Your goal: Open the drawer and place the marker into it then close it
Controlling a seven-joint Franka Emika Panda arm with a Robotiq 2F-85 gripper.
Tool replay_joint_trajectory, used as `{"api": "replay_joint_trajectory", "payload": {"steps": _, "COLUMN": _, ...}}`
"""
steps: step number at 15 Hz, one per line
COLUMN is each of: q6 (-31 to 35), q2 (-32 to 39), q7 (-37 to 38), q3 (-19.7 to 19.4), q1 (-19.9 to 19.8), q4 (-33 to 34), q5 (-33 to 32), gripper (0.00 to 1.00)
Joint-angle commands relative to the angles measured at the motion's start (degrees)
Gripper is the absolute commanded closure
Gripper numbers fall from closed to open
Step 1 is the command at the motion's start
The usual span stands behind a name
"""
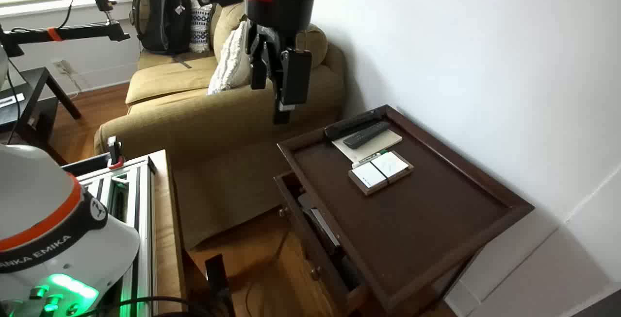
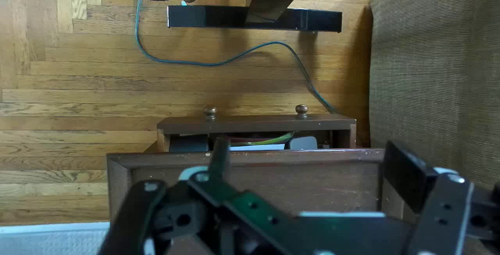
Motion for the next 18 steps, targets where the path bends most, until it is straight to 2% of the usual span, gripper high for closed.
{"api": "replay_joint_trajectory", "payload": {"steps": 1, "q6": -0.2, "q2": 0.0, "q7": -0.1, "q3": 0.4, "q1": -0.4, "q4": 0.1, "q5": 0.2, "gripper": 0.00}}
{"api": "replay_joint_trajectory", "payload": {"steps": 7, "q6": -0.2, "q2": 0.0, "q7": -0.1, "q3": 0.4, "q1": -0.4, "q4": 0.1, "q5": 0.2, "gripper": 0.00}}
{"api": "replay_joint_trajectory", "payload": {"steps": 8, "q6": 1.5, "q2": 1.2, "q7": 0.7, "q3": 0.0, "q1": -0.7, "q4": -0.7, "q5": 0.9, "gripper": 0.00}}
{"api": "replay_joint_trajectory", "payload": {"steps": 12, "q6": 10.6, "q2": 4.3, "q7": 4.6, "q3": 0.4, "q1": -0.9, "q4": -6.2, "q5": 3.4, "gripper": 0.00}}
{"api": "replay_joint_trajectory", "payload": {"steps": 18, "q6": 31.1, "q2": 13.6, "q7": 10.5, "q3": 0.5, "q1": -1.1, "q4": -14.0, "q5": 7.1, "gripper": 0.00}}
